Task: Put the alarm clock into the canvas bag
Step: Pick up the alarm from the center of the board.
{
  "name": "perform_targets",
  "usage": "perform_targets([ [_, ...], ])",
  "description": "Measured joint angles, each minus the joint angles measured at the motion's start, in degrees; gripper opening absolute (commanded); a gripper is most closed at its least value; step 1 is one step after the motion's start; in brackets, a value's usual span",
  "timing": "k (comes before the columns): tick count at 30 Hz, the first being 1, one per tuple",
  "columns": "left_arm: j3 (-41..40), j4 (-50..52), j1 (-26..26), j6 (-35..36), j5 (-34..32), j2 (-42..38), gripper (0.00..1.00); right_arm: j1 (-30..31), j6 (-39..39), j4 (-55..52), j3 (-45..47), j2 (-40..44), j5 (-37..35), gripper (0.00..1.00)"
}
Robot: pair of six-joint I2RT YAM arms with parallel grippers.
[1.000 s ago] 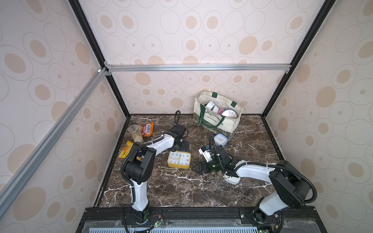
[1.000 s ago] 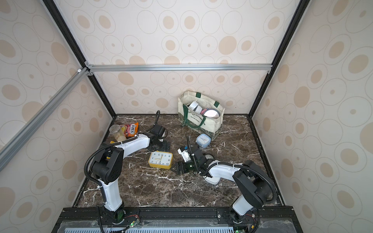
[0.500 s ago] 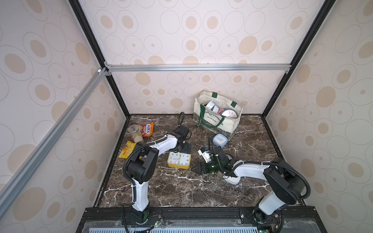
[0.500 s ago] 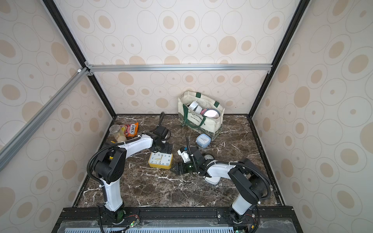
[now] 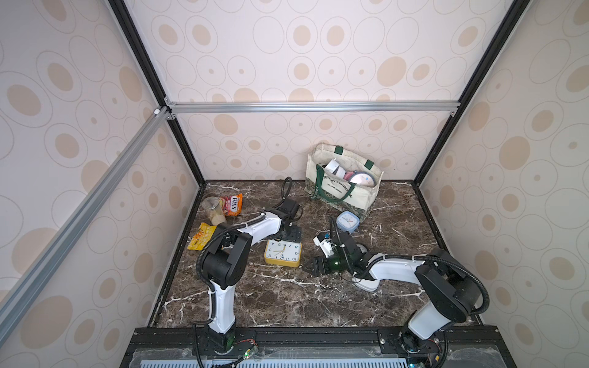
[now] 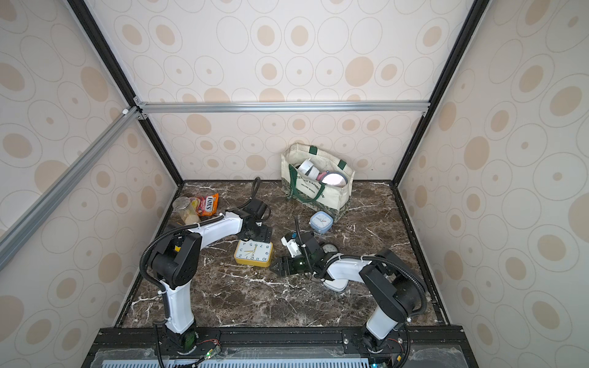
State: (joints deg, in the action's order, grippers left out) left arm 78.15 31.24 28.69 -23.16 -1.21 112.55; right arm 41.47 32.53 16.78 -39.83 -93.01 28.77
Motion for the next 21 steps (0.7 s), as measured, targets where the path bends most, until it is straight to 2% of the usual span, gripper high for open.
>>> perform_targets([
  [4, 0.22, 0.48, 0.11, -0.04, 0.17, 0.07, 0.8, -0.31, 0.33, 0.48, 0.02, -0.72, 0.17, 0.8],
  [18, 4.63, 4.59, 0.37, -2.78, 2.82, 0.39, 0.72, -1.01, 0.7, 2.12, 1.73, -0.72, 0.68, 0.8],
  [21, 5.73, 4.55, 0.37, -3.37, 3.96, 0.39, 0.72, -1.33, 0.7, 2.16, 2.8, 0.31, 0.59, 0.85],
])
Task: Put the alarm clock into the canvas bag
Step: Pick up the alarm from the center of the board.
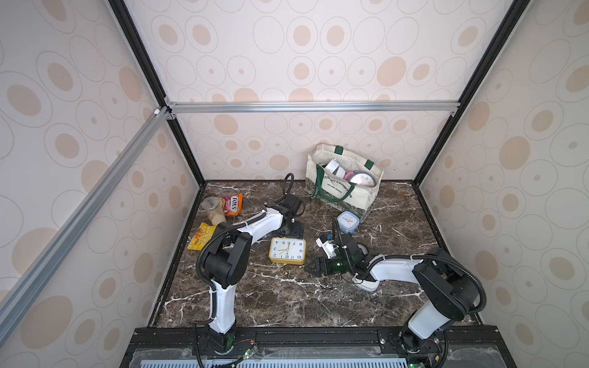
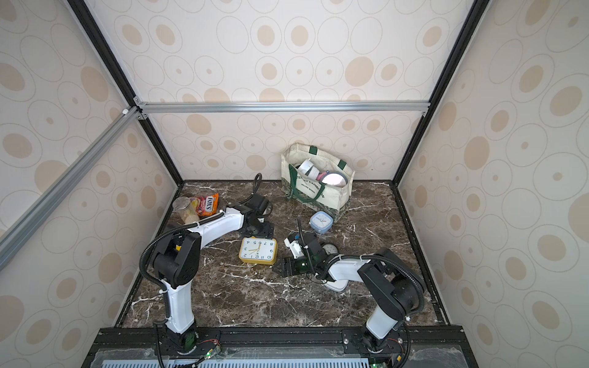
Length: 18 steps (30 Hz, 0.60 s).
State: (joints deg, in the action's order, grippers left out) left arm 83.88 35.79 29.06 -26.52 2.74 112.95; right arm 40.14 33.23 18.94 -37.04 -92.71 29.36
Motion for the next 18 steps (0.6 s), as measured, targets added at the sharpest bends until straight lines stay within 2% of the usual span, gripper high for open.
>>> perform_targets([
  [4, 0.52, 0.07, -0.02, -1.05, 1.68, -0.02, 0.72, -0.09, 0.0, 2.38, 1.92, 2.03, 0.44, 0.94],
  [7, 1.07, 0.07, 0.0, -1.51, 2.91, -0.02, 0.71, -0.22, -0.15, 3.91, 2.1, 2.08, 0.44, 0.96],
  [18, 1.33, -0.17, 0.0, -1.99, 5.33, -0.52, 0.7, -4.0, 1.95, 10.64, -4.87, -7.74, 3.72, 0.92],
])
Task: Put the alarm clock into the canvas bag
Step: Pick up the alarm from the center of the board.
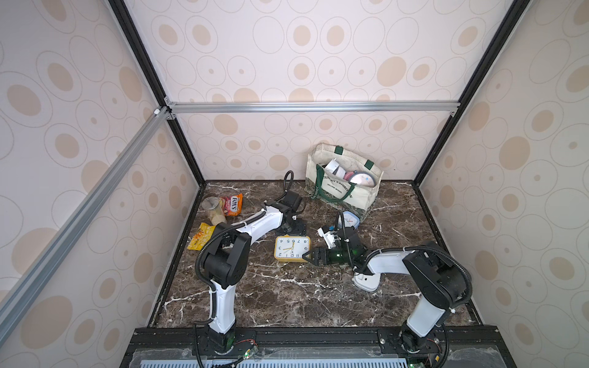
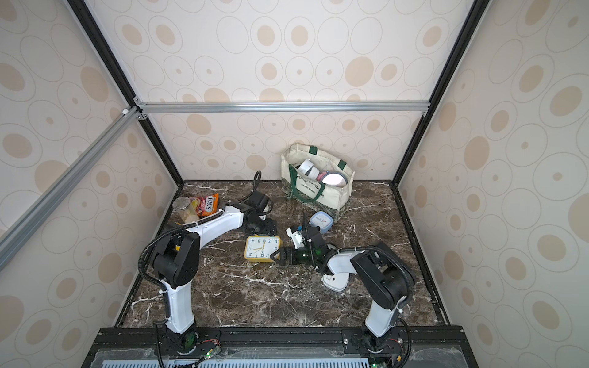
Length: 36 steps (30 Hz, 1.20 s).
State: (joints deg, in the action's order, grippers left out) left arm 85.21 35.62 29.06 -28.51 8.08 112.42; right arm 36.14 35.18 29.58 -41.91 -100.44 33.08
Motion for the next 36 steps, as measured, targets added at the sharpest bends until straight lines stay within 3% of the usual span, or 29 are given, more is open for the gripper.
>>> perform_targets([
  [14, 0.0, 0.0, -0.07, -0.02, 1.51, -3.54, 0.7, -0.28, 1.68, 0.83, -4.26, -2.71, 2.8, 0.82],
  [21, 0.0, 0.02, -0.07, -0.02, 2.08, -4.0, 0.7, -0.39, 2.23, 0.44, -4.37, -2.71, 3.45, 0.63],
  [28, 0.0, 0.0, -0.11, 0.04, 2.82, -4.2, 0.71, -0.76, 3.48, -0.09, -4.37, -2.71, 3.54, 0.54],
  [36, -0.72, -0.44, -0.48, 0.98, 3.65, -6.27, 0.75, -1.51, 4.68, 0.55, -4.74, -2.62, 5.44, 0.29],
])
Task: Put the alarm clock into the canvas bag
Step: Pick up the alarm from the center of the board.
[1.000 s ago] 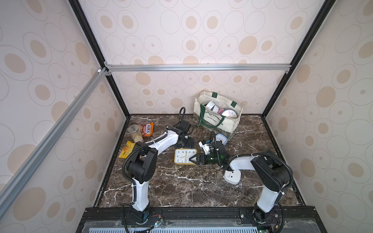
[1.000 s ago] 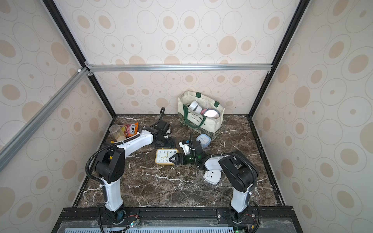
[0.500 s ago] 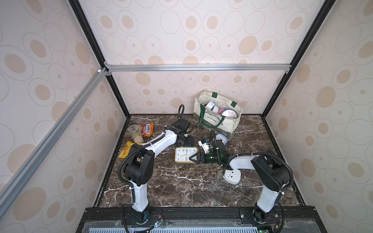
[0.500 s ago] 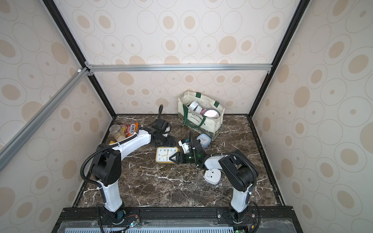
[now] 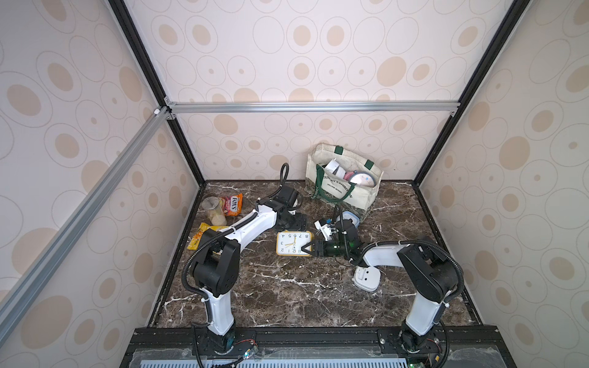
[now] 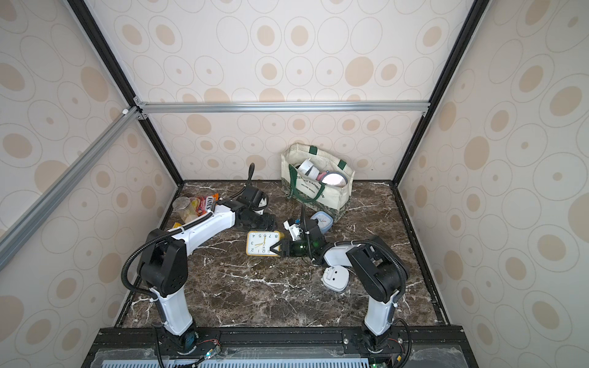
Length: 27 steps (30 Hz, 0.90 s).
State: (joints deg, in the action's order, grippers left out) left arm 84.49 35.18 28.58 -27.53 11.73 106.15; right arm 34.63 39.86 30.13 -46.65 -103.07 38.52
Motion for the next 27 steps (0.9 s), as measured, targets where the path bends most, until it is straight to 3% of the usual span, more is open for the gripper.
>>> perform_targets([
  [2, -0.35, -0.22, -0.02, 0.04, 0.02, -0.33, 0.78, -0.11, 0.26, 0.2, 0.0, 0.0, 0.48, 0.24],
  [3, -0.57, -0.46, -0.02, 0.07, 0.02, -0.48, 0.97, -0.13, 0.46, 0.31, 0.0, 0.02, 0.7, 0.23],
  [15, 0.28, -6.64, -1.88, -4.72, 0.55, -3.87, 0.98, -0.61, 0.98, -2.47, 1.18, 6.93, 1.16, 0.16],
  [23, -11.23, -25.16, -12.22, -10.71, -0.24, -29.75, 0.98, -5.75, 0.81, -9.35, 2.25, 17.53, -0.87, 0.16],
  [27, -20.9, -35.12, -12.26, -10.69, 4.09, -40.74, 0.98, -10.19, 0.81, -15.32, -3.21, 21.2, -3.74, 0.16],
])
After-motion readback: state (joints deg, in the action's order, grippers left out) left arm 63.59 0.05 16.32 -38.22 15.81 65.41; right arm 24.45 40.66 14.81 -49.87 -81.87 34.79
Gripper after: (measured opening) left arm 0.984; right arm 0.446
